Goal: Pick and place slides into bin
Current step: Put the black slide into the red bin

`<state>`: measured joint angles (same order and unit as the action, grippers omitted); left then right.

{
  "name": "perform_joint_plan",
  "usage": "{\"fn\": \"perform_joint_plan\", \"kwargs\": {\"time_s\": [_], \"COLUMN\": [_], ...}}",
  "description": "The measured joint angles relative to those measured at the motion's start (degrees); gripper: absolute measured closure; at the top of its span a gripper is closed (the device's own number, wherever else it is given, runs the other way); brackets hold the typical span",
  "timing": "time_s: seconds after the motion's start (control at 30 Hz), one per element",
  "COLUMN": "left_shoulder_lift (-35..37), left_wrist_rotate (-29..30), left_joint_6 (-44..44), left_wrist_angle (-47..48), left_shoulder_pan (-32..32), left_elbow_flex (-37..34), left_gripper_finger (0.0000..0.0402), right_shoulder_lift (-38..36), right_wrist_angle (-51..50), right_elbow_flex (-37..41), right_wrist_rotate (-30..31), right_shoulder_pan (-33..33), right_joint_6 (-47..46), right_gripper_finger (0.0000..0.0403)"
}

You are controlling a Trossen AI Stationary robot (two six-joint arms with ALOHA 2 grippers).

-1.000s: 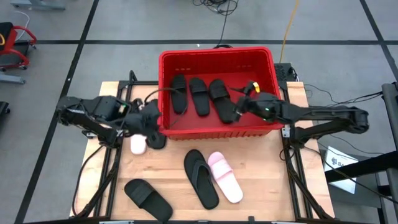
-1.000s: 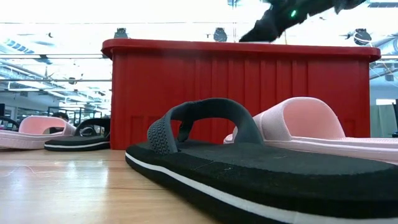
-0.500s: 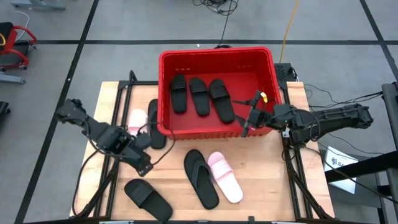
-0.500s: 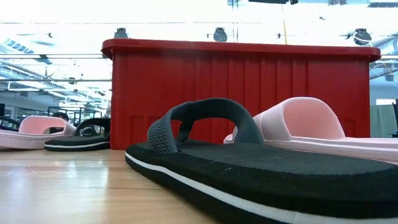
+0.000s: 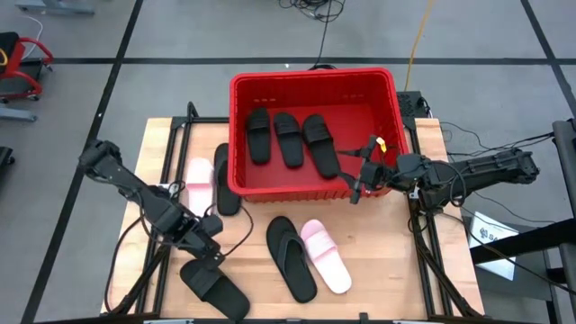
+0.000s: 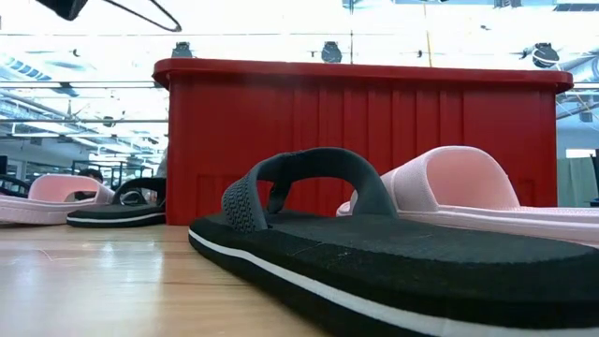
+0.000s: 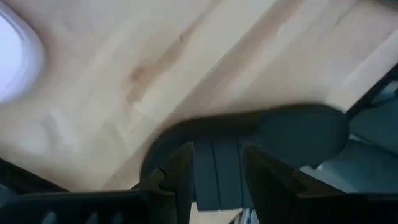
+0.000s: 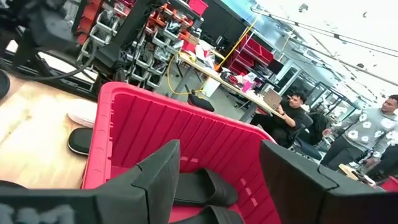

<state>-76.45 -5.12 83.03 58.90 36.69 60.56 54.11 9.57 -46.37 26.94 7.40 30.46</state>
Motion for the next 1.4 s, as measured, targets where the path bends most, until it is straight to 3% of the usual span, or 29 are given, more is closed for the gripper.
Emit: {"fn": "perform_joint_plan", "kwargs": {"time_s": [0.13,0.23,0.4,1.13,1.4], "left_shoulder_lift": [0.01,0.01,-0.01,-0.01,-0.01], "left_wrist_rotate": [-4.15,-6.65,-4.09,-3.76,3.16], "left_joint_6": [2.2,2.79,6.8,9.0,12.3], "left_wrist_angle": [-4.09,-12.18,-23.2,-21.26,-22.51], "left_shoulder_pan": [1.77,3.83,6.7,13.77,16.64], "left_elbow_flex": [-2.76,-6.02,-11.82,-16.53,-16.53], "left_gripper_finger": [0.0273,0.0273,0.0273,0.0273,0.0273], "right_shoulder_lift": [0.0,0.0,0.0,0.0,0.0], "right_wrist_angle": [0.01,0.03,0.02,0.03,0.03], "right_elbow_flex": [0.0,0.0,0.0,0.0,0.0], "right_wrist_rotate": [0.0,0.0,-0.02,-0.04,-0.04], "right_shoulder_pan": [0.0,0.0,0.0,-0.02,-0.02], "right_joint_6": [-1.38,-3.11,-2.54,-4.92,-4.92], "right_gripper_finger": [0.0193,0.0193,0.0193,0.0193,0.0193]}}
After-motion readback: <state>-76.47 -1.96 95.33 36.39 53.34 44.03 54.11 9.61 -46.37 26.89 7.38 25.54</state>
